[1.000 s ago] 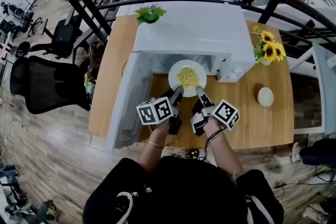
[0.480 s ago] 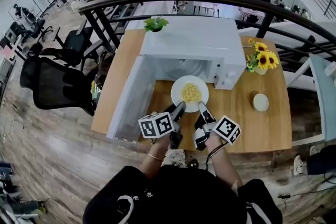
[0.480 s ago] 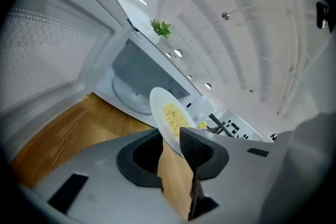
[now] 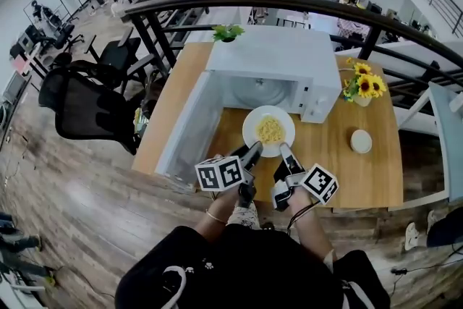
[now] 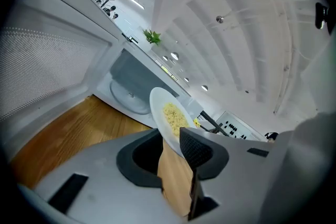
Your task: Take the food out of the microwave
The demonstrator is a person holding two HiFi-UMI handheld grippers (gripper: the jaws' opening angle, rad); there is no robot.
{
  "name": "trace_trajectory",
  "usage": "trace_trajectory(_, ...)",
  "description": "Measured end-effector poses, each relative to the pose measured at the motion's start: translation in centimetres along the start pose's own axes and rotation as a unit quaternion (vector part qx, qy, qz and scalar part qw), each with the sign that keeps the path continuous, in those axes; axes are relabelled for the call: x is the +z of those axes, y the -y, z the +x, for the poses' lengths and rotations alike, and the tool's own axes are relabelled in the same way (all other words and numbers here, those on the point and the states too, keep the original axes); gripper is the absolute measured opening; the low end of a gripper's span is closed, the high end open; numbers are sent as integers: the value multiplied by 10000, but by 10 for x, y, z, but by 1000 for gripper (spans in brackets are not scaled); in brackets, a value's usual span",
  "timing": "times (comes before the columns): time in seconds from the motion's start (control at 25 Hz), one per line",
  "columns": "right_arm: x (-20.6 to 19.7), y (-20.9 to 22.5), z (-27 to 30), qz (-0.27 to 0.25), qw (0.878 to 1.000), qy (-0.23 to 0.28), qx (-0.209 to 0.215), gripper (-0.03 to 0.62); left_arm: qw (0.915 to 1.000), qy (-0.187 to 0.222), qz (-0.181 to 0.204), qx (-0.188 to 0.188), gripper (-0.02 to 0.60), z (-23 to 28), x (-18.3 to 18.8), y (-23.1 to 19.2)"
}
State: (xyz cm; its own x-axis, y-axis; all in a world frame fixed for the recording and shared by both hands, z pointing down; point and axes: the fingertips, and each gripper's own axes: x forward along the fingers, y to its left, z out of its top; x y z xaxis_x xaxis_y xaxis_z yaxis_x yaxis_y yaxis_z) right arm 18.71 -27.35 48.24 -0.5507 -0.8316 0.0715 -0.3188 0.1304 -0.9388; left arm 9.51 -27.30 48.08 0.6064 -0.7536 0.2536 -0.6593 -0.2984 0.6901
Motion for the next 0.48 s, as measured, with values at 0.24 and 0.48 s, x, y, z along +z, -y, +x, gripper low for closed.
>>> trace_trajectory(0.24,-2,-9,-11,-62,9999,73,47,37,9999,45,38,-90,100,-9,-2,9)
trace_trajectory(0.48,-4,-11,-15,-74,9999,82,50,37,9999,28,61,-113,100,-12,-4,12)
